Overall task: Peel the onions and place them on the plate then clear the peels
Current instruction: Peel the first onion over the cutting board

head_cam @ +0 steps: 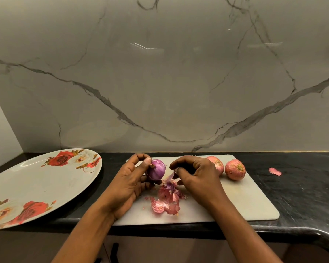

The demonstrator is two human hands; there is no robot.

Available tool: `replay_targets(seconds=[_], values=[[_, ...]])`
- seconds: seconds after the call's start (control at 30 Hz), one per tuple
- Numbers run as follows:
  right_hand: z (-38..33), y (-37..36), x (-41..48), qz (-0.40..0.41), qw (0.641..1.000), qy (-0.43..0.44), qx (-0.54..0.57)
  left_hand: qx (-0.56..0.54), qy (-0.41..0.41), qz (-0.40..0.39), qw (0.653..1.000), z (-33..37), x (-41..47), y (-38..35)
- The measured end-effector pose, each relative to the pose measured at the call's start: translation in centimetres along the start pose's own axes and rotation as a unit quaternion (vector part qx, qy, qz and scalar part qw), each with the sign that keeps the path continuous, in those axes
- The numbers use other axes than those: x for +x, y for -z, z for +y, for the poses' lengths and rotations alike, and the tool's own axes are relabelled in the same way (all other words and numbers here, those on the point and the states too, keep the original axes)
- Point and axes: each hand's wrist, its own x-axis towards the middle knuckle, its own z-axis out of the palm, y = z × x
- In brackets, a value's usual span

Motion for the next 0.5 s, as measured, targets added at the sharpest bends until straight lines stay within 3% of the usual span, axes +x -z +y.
replay_targets(seconds=[0.13, 0.27, 0.5], values=[[-0.16, 0.12, 0.07, -0.014, 1.0, -0.023, -0.013, -0.039, 0.002, 0.021, 0.999, 0.03, 0.0, 0.09], [-0.25, -0.11, 0.22, -0.028, 0.999, -0.033, 0.029, -0.065, 0.008, -0.015, 0.998, 0.01, -0.04, 0.57], [-0.35, -0.07, 0.15, -0.033, 0.998, -0.031, 0.047, 0.002, -0.013, -0.043, 0.999, -0.3, -0.07, 0.78]])
